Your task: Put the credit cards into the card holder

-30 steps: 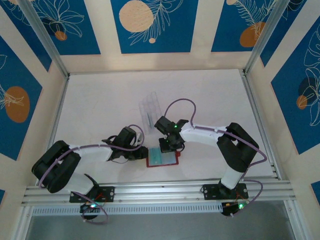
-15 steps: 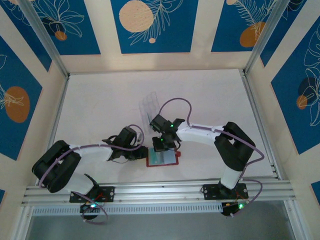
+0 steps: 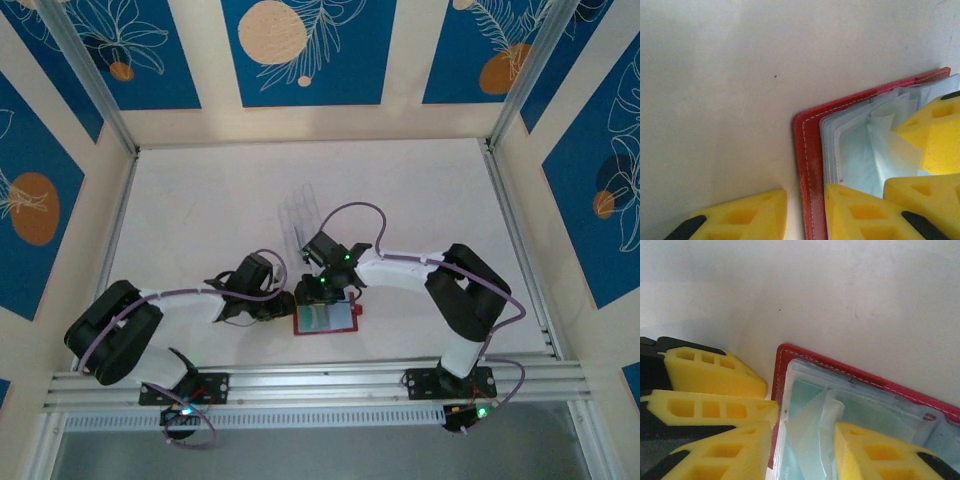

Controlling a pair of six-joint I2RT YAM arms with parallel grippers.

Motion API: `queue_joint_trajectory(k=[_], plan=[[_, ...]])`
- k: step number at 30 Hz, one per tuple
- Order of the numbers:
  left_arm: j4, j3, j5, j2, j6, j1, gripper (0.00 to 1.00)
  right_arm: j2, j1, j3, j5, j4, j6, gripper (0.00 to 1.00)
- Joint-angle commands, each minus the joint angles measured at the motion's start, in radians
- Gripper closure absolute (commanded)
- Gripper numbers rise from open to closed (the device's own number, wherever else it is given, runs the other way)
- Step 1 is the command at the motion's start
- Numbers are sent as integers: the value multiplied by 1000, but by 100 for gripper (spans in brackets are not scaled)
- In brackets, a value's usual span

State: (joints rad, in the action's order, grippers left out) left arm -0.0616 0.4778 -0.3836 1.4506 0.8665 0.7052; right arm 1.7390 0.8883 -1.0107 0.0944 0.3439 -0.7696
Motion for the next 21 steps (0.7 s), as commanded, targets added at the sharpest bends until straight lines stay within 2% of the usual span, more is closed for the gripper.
queue_joint_trajectory(k=[1, 7, 8, 12, 17, 21], plan=[[-179, -50, -37, 142, 23, 72, 71, -24, 28, 37, 145, -64, -22, 58], [-177, -50, -35, 138, 25, 68, 71, -62, 40, 39, 170, -75, -27, 55], [-176, -50, -36, 137, 26, 68, 71, -63, 42, 32, 153, -48, -30, 55], [-173, -53, -31, 126, 25, 66, 71, -75, 80, -9, -42, 125, -16, 54], [-173, -53, -35, 132, 21, 60, 71, -70, 105, -2, -78, 161, -16, 54], [-173, -54, -37, 130, 21, 58, 71, -54, 136, -25, -149, 207, -23, 61]])
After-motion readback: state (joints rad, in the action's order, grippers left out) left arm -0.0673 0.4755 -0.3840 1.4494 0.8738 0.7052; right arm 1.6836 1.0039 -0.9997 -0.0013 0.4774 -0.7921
